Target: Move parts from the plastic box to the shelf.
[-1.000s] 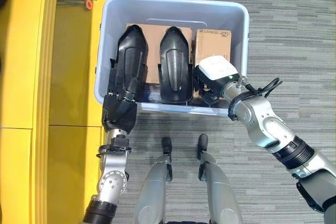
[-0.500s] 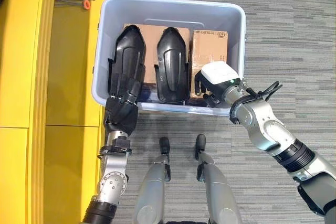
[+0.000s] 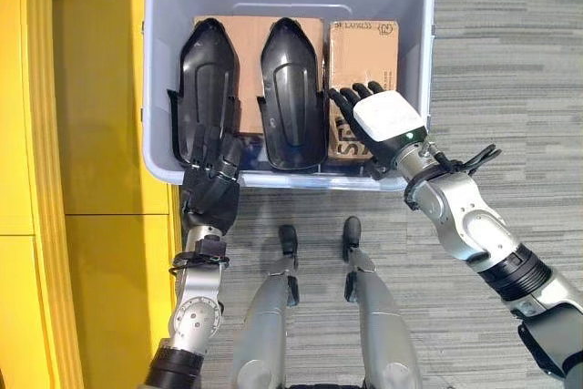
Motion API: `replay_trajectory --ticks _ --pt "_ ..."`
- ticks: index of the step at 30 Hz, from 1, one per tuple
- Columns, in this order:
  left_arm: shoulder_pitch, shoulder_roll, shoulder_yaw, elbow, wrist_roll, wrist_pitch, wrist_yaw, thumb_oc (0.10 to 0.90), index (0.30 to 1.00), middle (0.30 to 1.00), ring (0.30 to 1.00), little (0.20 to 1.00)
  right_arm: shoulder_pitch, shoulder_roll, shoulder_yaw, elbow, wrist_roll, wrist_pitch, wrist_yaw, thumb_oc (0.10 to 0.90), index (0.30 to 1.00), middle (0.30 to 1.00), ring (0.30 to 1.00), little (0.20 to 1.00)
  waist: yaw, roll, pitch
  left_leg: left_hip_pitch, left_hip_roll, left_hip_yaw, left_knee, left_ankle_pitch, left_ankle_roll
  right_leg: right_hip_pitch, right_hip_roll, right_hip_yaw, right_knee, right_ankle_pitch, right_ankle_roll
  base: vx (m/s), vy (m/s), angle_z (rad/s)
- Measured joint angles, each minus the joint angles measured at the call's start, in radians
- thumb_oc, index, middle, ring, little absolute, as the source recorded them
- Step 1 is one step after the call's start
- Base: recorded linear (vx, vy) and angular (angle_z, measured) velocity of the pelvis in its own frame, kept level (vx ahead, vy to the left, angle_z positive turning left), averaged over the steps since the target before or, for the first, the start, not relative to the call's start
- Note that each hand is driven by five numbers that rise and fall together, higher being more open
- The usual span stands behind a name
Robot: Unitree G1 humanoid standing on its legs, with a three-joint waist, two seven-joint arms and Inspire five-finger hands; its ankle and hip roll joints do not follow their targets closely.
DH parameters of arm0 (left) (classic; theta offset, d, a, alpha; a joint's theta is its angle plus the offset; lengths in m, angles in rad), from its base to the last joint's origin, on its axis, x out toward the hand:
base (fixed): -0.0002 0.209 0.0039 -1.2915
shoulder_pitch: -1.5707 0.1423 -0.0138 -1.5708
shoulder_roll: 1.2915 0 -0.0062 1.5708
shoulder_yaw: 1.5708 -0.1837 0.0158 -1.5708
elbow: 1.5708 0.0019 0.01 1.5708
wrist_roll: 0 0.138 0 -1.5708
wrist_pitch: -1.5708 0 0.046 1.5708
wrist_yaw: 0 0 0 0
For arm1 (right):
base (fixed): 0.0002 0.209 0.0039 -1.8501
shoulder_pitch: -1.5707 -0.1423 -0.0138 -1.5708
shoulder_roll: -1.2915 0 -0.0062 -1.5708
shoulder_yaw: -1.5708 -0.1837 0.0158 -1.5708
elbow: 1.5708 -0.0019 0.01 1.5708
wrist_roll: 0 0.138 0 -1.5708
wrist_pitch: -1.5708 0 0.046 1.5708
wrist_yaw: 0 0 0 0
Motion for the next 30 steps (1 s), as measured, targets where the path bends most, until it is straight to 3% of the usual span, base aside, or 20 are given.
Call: replay_trajectory --ticks 9,20,30 --pt "-0.003 -0.003 -0.023 -0.037 -0.004 -0.033 -0.002 0.9 1.0 1.0 1.0 1.0 -0.033 -0.004 0.001 -0.039 -0.021 -0.026 -0.048 0.9 1.0 1.0 1.0 1.0 0.001 0.021 0.0 -0.129 -0.002 0.016 0.023 0.009 -0.003 -0.167 -0.001 0.024 0.085 -0.018 -0.008 -0.02 0.044 -0.03" --pt "-0.018 -0.004 -0.04 -0.1 -0.018 -0.064 -0.01 0.9 1.0 1.0 1.0 1.0 -0.076 0.0 0.015 -0.081 -0.088 -0.019 -0.059 0.9 1.0 1.0 1.0 1.0 0.025 0.055 -0.001 -0.231 -0.003 0.015 0.053 0.009 -0.005 -0.279 -0.004 0.027 0.137 -0.032 -0.015 0.0 0.036 0.01" --pt "-0.019 -0.004 -0.049 -0.156 -0.018 -0.085 -0.037 0.9 1.0 1.0 1.0 1.0 -0.112 0.007 0.018 -0.114 -0.131 -0.004 -0.087 0.9 1.0 1.0 1.0 1.0 0.034 0.061 -0.002 -0.325 -0.015 0.003 0.096 0.006 -0.001 -0.372 -0.02 0.021 0.194 -0.054 -0.017 0.01 0.019 0.06"
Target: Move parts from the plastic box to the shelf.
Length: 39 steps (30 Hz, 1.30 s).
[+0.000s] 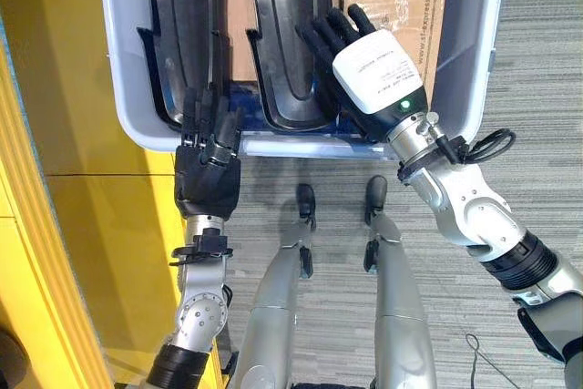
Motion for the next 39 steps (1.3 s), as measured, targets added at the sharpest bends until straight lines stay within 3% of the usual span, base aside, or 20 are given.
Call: replay_trajectory --ticks 18,29,39 --pt "-0.014 0.002 -0.007 -0.063 0.0 -0.017 -0.062 0.9 1.0 1.0 1.0 1.0 -0.082 0.02 0.023 -0.007 -0.087 -0.037 -0.006 0.9 1.0 1.0 1.0 1.0 0.027 0.03 -0.002 -0.156 -0.004 -0.027 0.084 -0.012 -0.002 -0.141 -0.013 -0.018 0.082 -0.024 -0.005 0.01 -0.001 0.04" --pt "-0.021 0.004 -0.006 -0.1 -0.001 -0.044 -0.099 0.9 1.0 1.0 1.0 1.0 -0.085 0.04 0.03 -0.04 -0.081 0.061 -0.081 0.9 1.0 1.0 1.0 1.0 0.032 0.043 -0.004 -0.239 -0.002 -0.044 0.133 -0.021 -0.006 -0.214 -0.017 -0.031 0.12 -0.037 -0.006 0.01 0.002 0.02" --pt "-0.022 0.007 0.003 -0.116 -0.002 -0.047 -0.113 0.9 1.0 1.0 1.0 1.0 -0.093 0.04 0.027 -0.063 -0.085 0.06 -0.106 0.9 1.0 1.0 1.0 1.0 0.03 0.062 -0.008 -0.288 0.0 -0.057 0.171 -0.033 -0.003 -0.253 -0.018 -0.04 0.155 -0.044 -0.011 0.0 -0.009 0.01"
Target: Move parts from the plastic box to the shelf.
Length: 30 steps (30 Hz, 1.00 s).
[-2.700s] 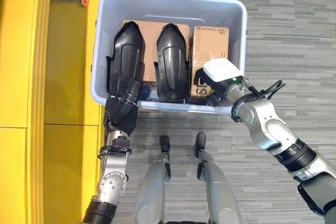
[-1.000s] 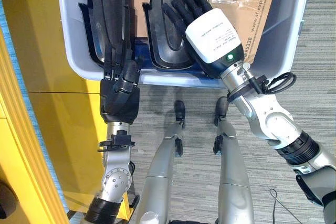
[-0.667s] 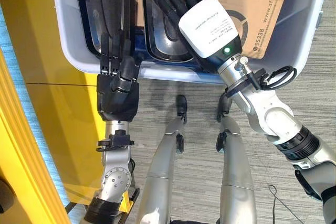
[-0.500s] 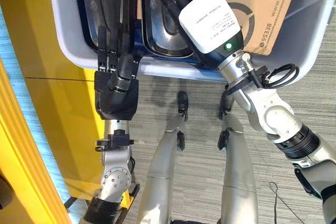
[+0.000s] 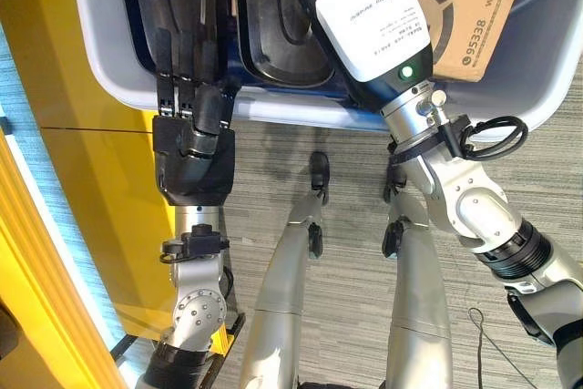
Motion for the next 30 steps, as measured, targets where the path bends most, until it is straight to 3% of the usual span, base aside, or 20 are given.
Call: replay_trajectory --ticks 6,16,17,19,26,30 --pt "-0.001 0.0 0.012 0.002 0.0 0.004 -0.012 0.9 1.0 1.0 1.0 1.0 -0.025 -0.002 0.005 0.002 -0.086 -0.037 0.045 0.9 1.0 1.0 1.0 1.0 0.001 0.001 -0.001 -0.009 0.0 -0.013 0.002 0.001 -0.006 -0.003 0.0 -0.011 0.003 -0.001 -0.002 0.0 -0.023 0.01" --pt "-0.001 0.001 0.026 0.04 -0.04 0.021 -0.05 0.9 1.0 1.0 1.0 1.0 -0.08 -0.002 0.048 0.078 -0.131 -0.059 0.022 0.9 1.0 1.0 1.0 1.0 0.015 0.02 -0.013 -0.008 0.0 -0.035 0.004 0.011 -0.015 0.007 -0.004 -0.034 0.009 -0.006 -0.009 0.0 -0.006 0.02" --pt "-0.001 0.001 0.026 0.046 -0.04 0.024 -0.053 0.9 1.0 1.0 1.0 1.0 -0.089 -0.003 0.05 0.089 -0.131 -0.059 0.021 0.824 0.893 0.893 0.893 0.893 0.018 0.021 -0.013 -0.008 0.0 -0.038 0.005 0.011 -0.015 0.008 -0.004 -0.037 0.011 -0.007 -0.01 0.0 -0.012 0.06" --pt "0.0 0.001 0.027 0.071 -0.042 0.024 -0.055 0.9 1.0 1.0 1.0 1.0 -0.118 -0.003 0.059 0.124 -0.128 -0.058 0.026 0.4 0.3 0.3 0.3 0.3 0.022 0.024 -0.015 -0.006 0.0 -0.047 0.006 0.014 -0.015 0.013 -0.006 -0.047 0.014 -0.007 -0.012 0.0 -0.023 0.08" --pt "0.012 0.002 0.027 0.124 -0.074 0.028 -0.057 0.9 1.0 1.0 1.0 1.0 -0.175 0.018 0.089 0.23 -0.012 -0.031 0.027 0.4 0.3 0.3 0.3 0.3 0.032 0.035 -0.023 -0.004 -0.002 -0.071 0.004 0.024 -0.029 0.023 -0.007 -0.066 0.011 -0.007 -0.012 0.0 -0.02 0.06" --pt "0.024 0.002 0.025 0.129 -0.077 0.032 -0.059 0.9 1.0 1.0 1.0 1.0 -0.202 0.037 0.121 0.305 0.003 -0.033 -0.033 0.4 0.3 0.3 0.3 0.3 0.04 0.046 -0.035 -0.002 -0.004 -0.082 0.001 0.026 -0.03 0.027 -0.007 -0.071 0.008 -0.008 -0.009 0.03 -0.009 0.01"
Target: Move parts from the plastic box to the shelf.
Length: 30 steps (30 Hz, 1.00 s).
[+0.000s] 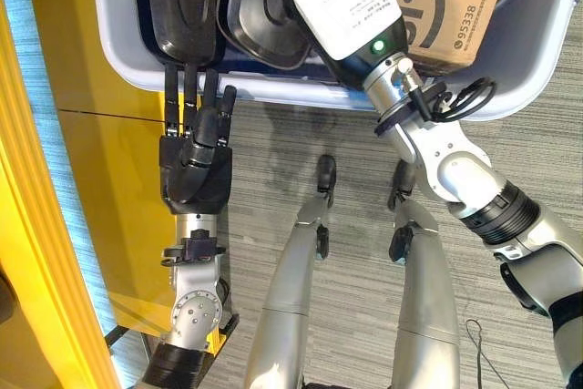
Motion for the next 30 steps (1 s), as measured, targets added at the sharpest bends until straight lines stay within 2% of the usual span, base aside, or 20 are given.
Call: replay_trajectory --ticks 4,14,23,27,30 --pt "0.013 0.0 -0.009 0.022 0.0 0.012 -0.017 0.9 1.0 1.0 1.0 1.0 -0.011 -0.004 0.029 0.044 0.021 -0.012 -0.045 0.4 0.3 0.3 0.3 0.3 0.003 0.028 -0.022 -0.004 -0.007 -0.017 0.002 0.007 -0.001 0.007 -0.004 -0.015 -0.003 0.002 0.0 -0.01 0.005 0.07" --pt "0.054 0.0 -0.039 0.059 -0.002 0.013 -0.021 0.9 1.0 1.0 1.0 1.0 -0.021 0.014 0.052 0.186 0.093 -0.084 -0.209 0.4 0.3 0.3 0.3 0.3 0.002 0.031 -0.056 0.002 -0.014 -0.017 -0.006 0.008 -0.001 0.01 -0.013 -0.012 -0.003 -0.003 0.01 -0.02 0.008 0.01" --pt "0.057 0.0 -0.047 0.074 -0.005 0.012 -0.045 0.9 1.0 1.0 1.0 1.0 -0.046 0.024 0.057 0.269 0.136 -0.149 -0.257 0.4 0.3 0.3 0.3 0.3 0.009 0.03 -0.068 0.023 -0.015 -0.019 -0.038 0.021 -0.003 0.027 -0.015 -0.021 -0.026 -0.002 0.014 -0.01 0.001 0.0" --pt "0.065 0.001 -0.05 0.074 -0.04 0.007 -0.062 0.9 1.0 1.0 1.0 1.0 0.001 -0.021 0.054 0.272 0.146 -0.194 -0.247 0.4 0.3 0.3 0.3 0.3 0.022 0.026 -0.064 0.084 -0.018 -0.016 -0.056 0.028 0.002 0.085 -0.015 -0.017 -0.038 0.0 0.013 -0.04 -0.016 0.02" --pt "0.06 0.002 -0.04 0.068 -0.04 0.007 -0.062 0.9 1.0 1.0 1.0 1.0 0.066 -0.081 0.008 0.201 0.167 -0.227 -0.248 0.4 0.3 0.3 0.3 0.3 0.029 0.015 -0.056 0.127 -0.018 -0.015 -0.082 0.032 0.006 0.128 -0.015 -0.02 -0.066 0.009 0.012 -0.02 -0.024 0.03"
